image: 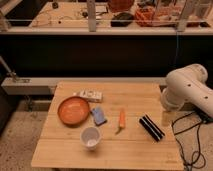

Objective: Pick up the ceramic cup

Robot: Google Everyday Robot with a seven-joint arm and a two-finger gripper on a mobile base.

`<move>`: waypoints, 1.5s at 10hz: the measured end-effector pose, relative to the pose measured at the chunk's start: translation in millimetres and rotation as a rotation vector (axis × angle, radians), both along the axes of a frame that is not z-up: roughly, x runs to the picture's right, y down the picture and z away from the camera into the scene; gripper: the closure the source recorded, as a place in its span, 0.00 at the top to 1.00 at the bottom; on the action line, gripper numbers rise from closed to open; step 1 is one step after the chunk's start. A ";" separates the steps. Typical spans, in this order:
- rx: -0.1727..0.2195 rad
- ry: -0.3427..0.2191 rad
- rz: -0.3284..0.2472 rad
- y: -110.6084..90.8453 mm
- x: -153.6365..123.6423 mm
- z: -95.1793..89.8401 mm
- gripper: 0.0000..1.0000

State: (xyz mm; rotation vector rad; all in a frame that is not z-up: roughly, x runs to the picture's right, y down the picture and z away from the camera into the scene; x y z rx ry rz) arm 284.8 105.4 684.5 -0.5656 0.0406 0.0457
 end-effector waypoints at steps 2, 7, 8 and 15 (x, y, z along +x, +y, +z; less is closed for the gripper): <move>0.000 0.000 0.000 0.0 0.0 0.0 0.80; 0.001 -0.012 -0.026 -1.5 -8.8 -4.6 0.80; 0.001 -0.023 -0.046 -2.6 -19.1 -6.9 0.80; -0.006 -0.083 -0.149 -4.4 -74.4 -21.5 0.80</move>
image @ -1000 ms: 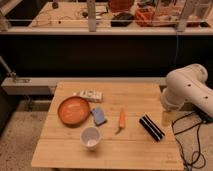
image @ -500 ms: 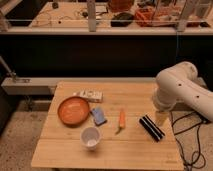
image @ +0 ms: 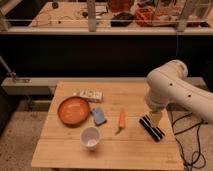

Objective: Pick up the ceramic cup

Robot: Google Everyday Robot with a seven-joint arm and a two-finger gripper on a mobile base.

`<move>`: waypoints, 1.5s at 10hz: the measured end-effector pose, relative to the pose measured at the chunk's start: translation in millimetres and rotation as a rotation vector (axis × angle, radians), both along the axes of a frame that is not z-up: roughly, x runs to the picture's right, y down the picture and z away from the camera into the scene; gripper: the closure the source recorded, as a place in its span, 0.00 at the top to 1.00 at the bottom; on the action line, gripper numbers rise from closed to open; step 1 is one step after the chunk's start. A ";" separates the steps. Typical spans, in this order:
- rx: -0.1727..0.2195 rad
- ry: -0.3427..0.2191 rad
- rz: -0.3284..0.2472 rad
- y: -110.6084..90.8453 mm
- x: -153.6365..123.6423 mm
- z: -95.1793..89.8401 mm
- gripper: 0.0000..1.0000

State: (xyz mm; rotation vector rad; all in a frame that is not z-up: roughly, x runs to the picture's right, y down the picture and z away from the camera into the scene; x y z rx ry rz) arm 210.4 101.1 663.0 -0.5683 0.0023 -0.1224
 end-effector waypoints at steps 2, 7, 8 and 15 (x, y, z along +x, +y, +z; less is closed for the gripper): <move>0.009 -0.035 -0.027 -0.7 -28.5 -1.0 0.80; 0.018 -0.087 -0.091 2.1 -48.3 -5.6 0.80; 0.021 -0.109 -0.118 2.5 -62.7 -6.9 0.80; 0.045 -0.204 -0.243 10.5 -100.1 -11.8 0.80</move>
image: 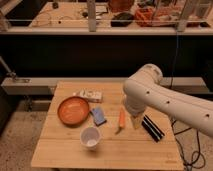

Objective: Pick up the ceramic cup

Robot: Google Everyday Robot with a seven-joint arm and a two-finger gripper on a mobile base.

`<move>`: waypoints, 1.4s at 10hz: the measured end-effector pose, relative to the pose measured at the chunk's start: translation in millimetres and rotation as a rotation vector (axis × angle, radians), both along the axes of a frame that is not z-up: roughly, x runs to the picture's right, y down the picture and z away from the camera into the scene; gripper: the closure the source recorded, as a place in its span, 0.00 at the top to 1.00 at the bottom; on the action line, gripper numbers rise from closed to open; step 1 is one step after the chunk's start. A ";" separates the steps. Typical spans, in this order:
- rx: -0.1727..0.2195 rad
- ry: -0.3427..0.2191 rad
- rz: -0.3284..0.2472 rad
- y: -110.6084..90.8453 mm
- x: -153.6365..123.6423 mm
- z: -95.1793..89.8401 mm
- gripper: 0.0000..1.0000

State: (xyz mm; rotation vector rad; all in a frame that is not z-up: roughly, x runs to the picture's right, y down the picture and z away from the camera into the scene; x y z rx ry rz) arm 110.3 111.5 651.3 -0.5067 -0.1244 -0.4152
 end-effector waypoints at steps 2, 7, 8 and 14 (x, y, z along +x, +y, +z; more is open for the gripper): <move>0.007 -0.027 -0.035 3.8 -9.2 0.9 0.80; 0.021 -0.114 -0.140 18.2 -43.6 2.7 0.80; 0.023 -0.129 -0.159 21.4 -48.8 3.2 0.80; 0.025 -0.232 -0.269 43.9 -90.4 8.5 0.80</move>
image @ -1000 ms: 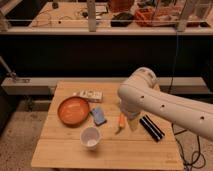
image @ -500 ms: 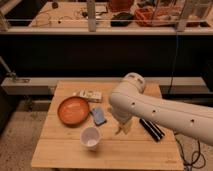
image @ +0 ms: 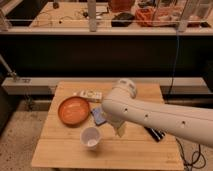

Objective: Pick up the ceramic cup

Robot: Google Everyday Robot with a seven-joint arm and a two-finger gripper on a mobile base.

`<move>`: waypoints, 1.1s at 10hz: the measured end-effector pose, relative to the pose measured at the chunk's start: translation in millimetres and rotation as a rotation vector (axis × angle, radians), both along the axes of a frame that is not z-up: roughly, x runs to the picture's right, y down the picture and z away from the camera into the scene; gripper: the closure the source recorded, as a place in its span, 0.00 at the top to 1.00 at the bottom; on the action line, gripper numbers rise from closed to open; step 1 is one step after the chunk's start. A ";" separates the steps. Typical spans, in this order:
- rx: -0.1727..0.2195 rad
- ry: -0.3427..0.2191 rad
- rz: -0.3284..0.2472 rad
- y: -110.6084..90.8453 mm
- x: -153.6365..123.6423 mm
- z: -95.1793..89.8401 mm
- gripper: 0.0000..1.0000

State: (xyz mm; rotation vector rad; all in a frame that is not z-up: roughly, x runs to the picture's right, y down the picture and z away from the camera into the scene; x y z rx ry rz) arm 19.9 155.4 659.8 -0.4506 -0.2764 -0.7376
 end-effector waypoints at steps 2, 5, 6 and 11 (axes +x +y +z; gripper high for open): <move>-0.003 -0.025 -0.031 7.8 -7.2 2.7 0.80; -0.010 -0.064 -0.078 25.5 -23.0 11.7 0.80; -0.012 -0.075 -0.092 30.8 -27.8 14.5 0.80; -0.007 -0.129 -0.147 53.7 -38.8 25.4 0.80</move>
